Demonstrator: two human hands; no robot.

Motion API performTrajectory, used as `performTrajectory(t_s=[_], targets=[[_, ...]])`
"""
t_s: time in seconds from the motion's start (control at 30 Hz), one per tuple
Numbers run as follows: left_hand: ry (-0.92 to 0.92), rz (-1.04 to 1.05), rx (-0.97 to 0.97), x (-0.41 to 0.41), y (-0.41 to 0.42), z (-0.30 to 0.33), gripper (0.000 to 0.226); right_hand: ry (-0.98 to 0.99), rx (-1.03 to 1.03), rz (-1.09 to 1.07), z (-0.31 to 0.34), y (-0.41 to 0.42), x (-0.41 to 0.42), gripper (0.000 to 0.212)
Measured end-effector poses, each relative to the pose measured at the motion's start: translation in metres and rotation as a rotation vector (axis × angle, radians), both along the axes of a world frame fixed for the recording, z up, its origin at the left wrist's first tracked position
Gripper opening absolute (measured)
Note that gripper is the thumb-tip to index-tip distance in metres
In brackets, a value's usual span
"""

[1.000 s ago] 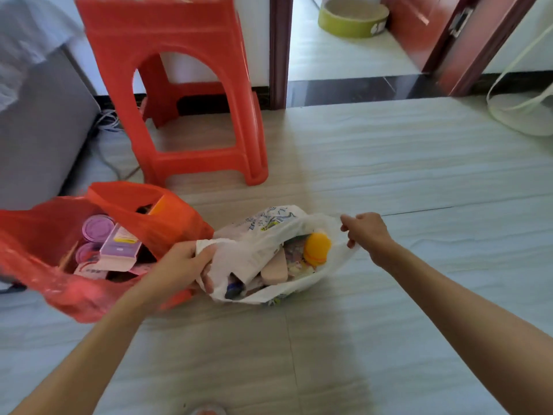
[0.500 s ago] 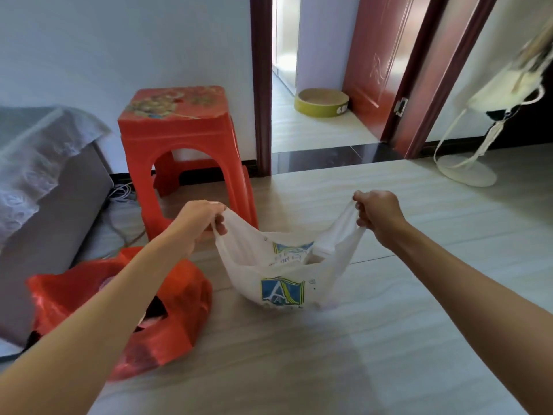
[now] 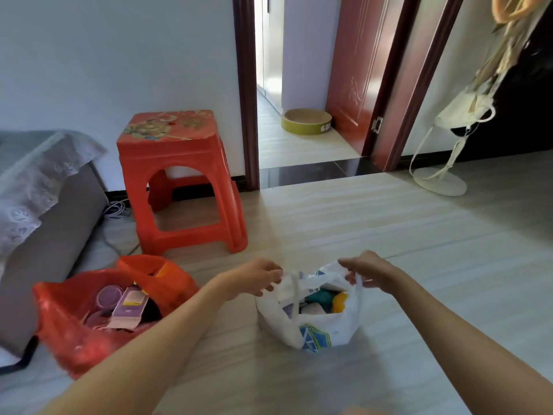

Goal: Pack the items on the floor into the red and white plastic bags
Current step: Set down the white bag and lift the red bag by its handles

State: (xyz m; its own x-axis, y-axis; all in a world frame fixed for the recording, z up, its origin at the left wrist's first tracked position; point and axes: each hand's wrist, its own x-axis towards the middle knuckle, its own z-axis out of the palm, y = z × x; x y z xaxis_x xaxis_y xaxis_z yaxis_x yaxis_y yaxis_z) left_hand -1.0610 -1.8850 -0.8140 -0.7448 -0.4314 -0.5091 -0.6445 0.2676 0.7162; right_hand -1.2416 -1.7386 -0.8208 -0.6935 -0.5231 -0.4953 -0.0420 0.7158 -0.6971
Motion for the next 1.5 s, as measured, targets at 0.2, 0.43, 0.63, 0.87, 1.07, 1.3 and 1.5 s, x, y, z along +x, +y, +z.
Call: performTrajectory(t_s=[0.2,0.43,0.63,0.87,1.07,1.3,1.5], targets=[[0.058,-0.145,-0.551,0.062,0.015,0.040,0.040,0.346,0.133,0.255,0.015,0.006,0.062,0.030],[0.061,0.012,-1.090,0.217,0.002,0.093,0.048,0.605,-0.151,0.577,0.062,-0.043,0.181,0.049],[-0.088,0.299,-1.206,0.329,-0.021,0.076,0.046,0.686,-0.221,0.767,0.057,-0.102,0.266,0.050],[-0.145,0.395,-1.100,0.342,-0.079,-0.009,0.043,0.680,-0.163,0.843,0.005,-0.180,0.283,0.049],[-0.143,0.676,-0.861,0.321,-0.179,-0.106,0.053,0.603,-0.115,0.656,-0.084,-0.296,0.280,0.043],[0.228,1.216,0.027,0.279,-0.233,-0.086,0.006,0.189,-0.321,0.374,-0.080,-0.341,0.280,0.039],[0.006,1.215,0.176,0.278,-0.212,-0.014,0.032,0.077,0.029,0.465,-0.018,-0.320,0.279,0.041]])
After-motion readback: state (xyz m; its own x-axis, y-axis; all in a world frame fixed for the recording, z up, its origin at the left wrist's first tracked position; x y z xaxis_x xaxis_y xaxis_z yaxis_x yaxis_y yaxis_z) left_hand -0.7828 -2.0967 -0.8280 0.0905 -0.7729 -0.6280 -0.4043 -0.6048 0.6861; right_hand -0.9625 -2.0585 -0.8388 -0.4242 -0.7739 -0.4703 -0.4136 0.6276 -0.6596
